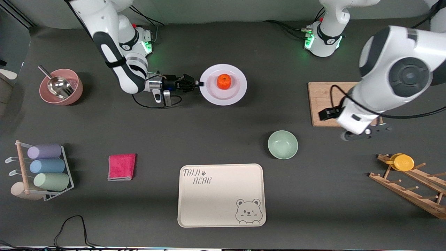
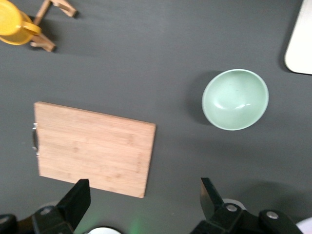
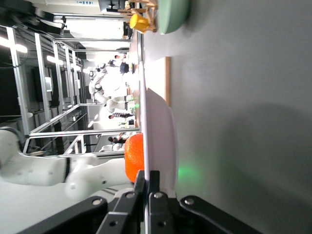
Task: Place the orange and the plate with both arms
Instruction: 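Carry the plate with the right gripper onto the bear tray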
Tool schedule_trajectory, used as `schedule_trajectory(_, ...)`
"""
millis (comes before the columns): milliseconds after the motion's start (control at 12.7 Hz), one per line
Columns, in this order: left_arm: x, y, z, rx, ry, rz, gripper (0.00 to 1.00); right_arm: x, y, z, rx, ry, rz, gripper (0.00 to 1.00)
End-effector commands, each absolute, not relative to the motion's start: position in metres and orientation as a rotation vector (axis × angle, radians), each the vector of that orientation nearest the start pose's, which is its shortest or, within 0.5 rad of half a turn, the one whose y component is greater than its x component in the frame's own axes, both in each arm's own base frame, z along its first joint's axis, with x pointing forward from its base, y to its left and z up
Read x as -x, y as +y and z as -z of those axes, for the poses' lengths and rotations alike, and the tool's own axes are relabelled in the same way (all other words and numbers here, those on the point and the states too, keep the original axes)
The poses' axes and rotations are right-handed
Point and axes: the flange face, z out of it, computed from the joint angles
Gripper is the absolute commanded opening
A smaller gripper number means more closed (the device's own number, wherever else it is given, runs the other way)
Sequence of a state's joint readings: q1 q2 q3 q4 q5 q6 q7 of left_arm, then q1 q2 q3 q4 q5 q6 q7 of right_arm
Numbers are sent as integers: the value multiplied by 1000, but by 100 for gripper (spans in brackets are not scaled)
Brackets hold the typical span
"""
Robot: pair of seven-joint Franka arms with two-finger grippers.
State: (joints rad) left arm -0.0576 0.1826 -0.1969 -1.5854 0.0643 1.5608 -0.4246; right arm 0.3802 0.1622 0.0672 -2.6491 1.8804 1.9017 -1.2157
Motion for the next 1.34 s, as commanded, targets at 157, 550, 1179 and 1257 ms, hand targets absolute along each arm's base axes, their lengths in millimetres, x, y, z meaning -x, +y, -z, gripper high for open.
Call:
schedule_trajectory(157,-562,-59,-556,3064,-199,-289,100,-338,217,-268,1778,3,-103,0)
schedule_trajectory(550,-529,0,-573,3096,-171,-207,100,-416,225,-273,1754,36,-59,0)
schedule_trajectory(1179,-529,32,-592,3099,-200,-169,100,-645,232,-262,1757,109,-1,0)
schedule_trajectory(1257,-529,29,-589,3098,-195,-185,100,-668,236,-260,1752,119,0,0)
